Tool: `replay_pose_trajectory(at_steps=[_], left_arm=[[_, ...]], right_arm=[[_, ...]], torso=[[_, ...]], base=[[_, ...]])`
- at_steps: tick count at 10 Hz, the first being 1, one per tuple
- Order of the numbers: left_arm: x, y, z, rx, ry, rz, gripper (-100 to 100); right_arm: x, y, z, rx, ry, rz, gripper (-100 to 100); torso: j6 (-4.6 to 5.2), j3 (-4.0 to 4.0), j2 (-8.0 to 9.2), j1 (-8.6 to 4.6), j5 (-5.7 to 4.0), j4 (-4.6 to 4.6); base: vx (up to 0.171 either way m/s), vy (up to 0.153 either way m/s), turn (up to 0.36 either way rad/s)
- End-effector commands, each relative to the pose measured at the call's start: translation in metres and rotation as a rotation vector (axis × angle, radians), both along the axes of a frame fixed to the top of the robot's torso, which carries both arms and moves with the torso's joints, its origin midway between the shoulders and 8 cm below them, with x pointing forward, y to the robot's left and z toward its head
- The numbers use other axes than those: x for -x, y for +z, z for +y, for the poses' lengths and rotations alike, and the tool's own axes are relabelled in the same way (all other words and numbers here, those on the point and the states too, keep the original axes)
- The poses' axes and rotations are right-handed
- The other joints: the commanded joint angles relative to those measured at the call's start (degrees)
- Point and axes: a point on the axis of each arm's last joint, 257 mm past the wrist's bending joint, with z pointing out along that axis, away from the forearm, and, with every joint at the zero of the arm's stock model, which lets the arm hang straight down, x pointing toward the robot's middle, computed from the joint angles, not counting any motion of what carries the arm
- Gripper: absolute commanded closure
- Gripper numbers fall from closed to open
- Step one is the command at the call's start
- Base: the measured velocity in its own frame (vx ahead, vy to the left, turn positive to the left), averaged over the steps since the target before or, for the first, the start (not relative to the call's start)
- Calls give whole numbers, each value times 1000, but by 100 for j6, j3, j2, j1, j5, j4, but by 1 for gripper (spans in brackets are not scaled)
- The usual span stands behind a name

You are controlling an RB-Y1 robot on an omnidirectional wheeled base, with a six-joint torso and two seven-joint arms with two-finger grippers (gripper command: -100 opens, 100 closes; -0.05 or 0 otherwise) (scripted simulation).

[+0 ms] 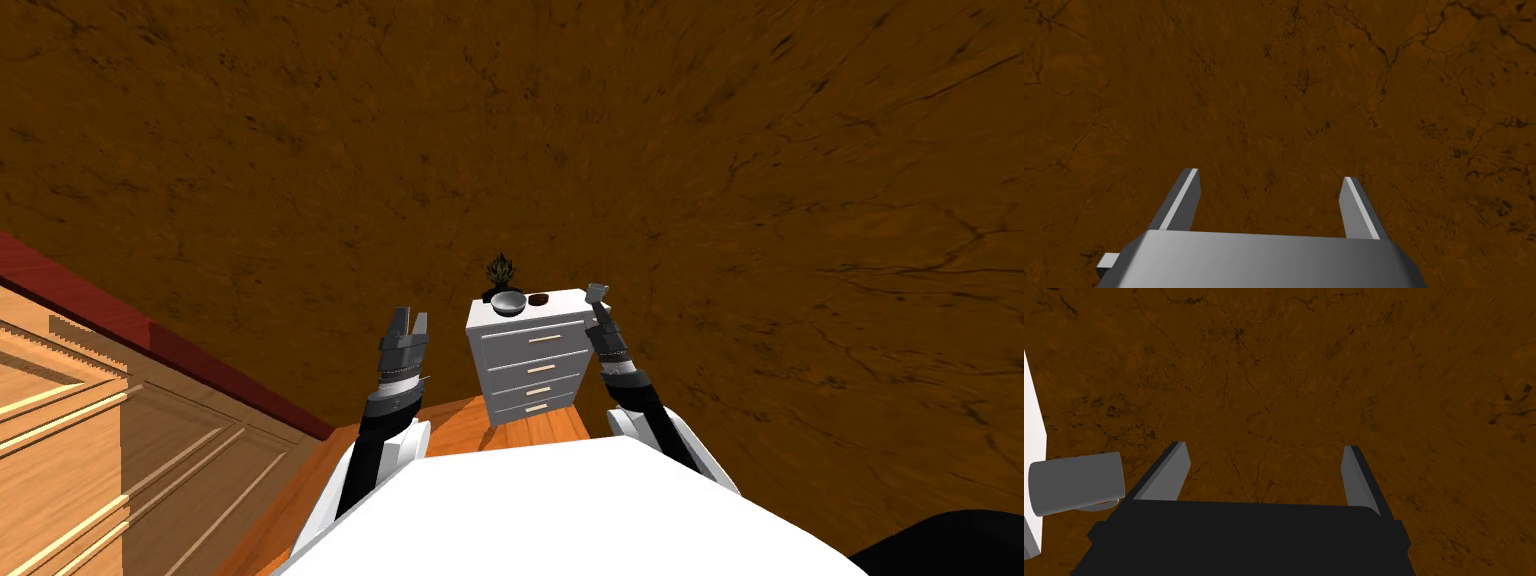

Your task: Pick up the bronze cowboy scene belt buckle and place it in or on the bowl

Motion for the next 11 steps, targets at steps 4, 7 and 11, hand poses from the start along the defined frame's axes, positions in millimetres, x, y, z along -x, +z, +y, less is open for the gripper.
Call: replay_pose_trajectory(at_steps=[4,7,11], left_arm=[[0,0,0,0,0,0,0],[0,0,0,0,0,0,0],[0,0,0,0,0,0,0]], right_arm=[[-1,7,7,109,63,-31,-100],[-2,9,11,164,94,-43,-100],[-3,17,16,267,150,-73,-100]], torso=[[2,-2,-3,3,0,-1],[0,-2,-3,1,0,-1],[0,-1,-1,2,0,0]], base=[[-26,-1,94],[-24,-4,85],[-32,0,117]])
